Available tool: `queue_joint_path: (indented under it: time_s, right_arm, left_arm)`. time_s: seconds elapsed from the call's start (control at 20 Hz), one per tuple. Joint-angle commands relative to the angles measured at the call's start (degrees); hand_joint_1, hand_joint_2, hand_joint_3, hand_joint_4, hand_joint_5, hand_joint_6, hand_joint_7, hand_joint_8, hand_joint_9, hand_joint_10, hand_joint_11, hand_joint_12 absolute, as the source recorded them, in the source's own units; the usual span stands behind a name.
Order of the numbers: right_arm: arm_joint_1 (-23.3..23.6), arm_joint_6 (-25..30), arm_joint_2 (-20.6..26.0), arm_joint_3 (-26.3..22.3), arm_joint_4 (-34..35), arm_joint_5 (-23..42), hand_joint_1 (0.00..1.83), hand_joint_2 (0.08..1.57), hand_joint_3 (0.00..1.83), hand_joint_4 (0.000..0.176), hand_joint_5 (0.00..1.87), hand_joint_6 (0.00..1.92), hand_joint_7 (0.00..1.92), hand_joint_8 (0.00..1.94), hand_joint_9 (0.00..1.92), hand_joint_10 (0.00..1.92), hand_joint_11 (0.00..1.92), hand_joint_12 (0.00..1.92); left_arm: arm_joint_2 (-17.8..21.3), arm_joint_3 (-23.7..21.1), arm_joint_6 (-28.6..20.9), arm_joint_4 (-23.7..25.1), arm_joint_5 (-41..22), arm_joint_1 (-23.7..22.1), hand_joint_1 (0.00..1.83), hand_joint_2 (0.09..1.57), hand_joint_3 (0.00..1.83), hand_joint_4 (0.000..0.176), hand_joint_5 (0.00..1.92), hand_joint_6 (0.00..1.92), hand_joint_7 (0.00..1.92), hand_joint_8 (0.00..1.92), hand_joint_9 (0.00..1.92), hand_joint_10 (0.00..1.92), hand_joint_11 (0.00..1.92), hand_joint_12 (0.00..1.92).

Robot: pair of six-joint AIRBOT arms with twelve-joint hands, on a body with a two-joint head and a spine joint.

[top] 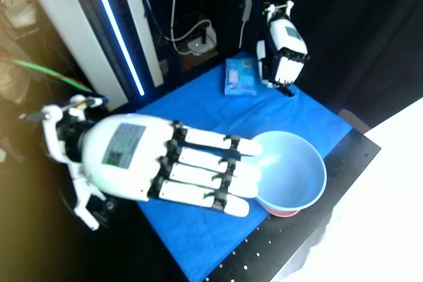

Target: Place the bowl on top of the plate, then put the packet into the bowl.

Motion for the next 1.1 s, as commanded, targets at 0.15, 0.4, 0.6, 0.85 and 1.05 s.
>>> queue_joint_path:
  time_s: [0.15, 0.4, 0.6, 0.85, 1.05]
  right_arm:
    - [0.42, -0.02, 0.43, -0.02, 1.39, 6.98, 0.69, 1.00, 0.00, 0.097, 0.22, 0.00, 0.19, 0.00, 0.13, 0.00, 0.00, 0.55]
    - [0.14, -0.02, 0.52, -0.06, 1.60, 6.98, 0.64, 1.02, 0.00, 0.124, 0.22, 0.00, 0.16, 0.00, 0.10, 0.00, 0.00, 0.45]
    - [0.14, -0.02, 0.54, -0.05, 1.62, 6.98, 0.66, 1.02, 0.00, 0.119, 0.22, 0.00, 0.15, 0.00, 0.08, 0.00, 0.00, 0.42]
    - [-0.09, -0.02, 0.58, -0.05, 1.91, 6.98, 0.64, 1.03, 0.00, 0.113, 0.21, 0.00, 0.15, 0.00, 0.07, 0.00, 0.00, 0.38]
    - [-0.16, -0.02, 0.63, -0.04, 2.11, 6.98, 0.64, 1.03, 0.00, 0.126, 0.19, 0.00, 0.14, 0.00, 0.06, 0.00, 0.00, 0.37]
  left_arm:
    - [3.15, -2.47, -0.99, 3.04, -10.94, -0.47, 1.12, 1.12, 0.00, 0.000, 0.93, 1.10, 0.74, 1.45, 0.95, 1.72, 1.03, 1.92]
    - [5.93, -5.39, -0.99, 6.35, -14.03, 0.29, 0.66, 0.90, 0.00, 0.000, 0.38, 0.02, 0.47, 0.13, 0.45, 0.42, 0.12, 1.25]
    - [6.48, -7.21, -1.00, 8.36, -15.10, 1.45, 0.63, 0.87, 0.00, 0.065, 0.26, 0.00, 0.43, 0.00, 0.46, 0.07, 0.00, 1.23]
    - [6.20, -8.23, -1.11, 8.89, -12.12, 3.62, 0.56, 0.87, 0.00, 0.054, 0.26, 0.01, 0.45, 0.02, 0.52, 0.05, 0.00, 1.37]
    - [5.94, -8.96, -2.03, 10.66, -10.50, 4.24, 0.69, 0.86, 0.00, 0.022, 0.29, 0.01, 0.48, 0.02, 0.55, 0.08, 0.00, 1.50]
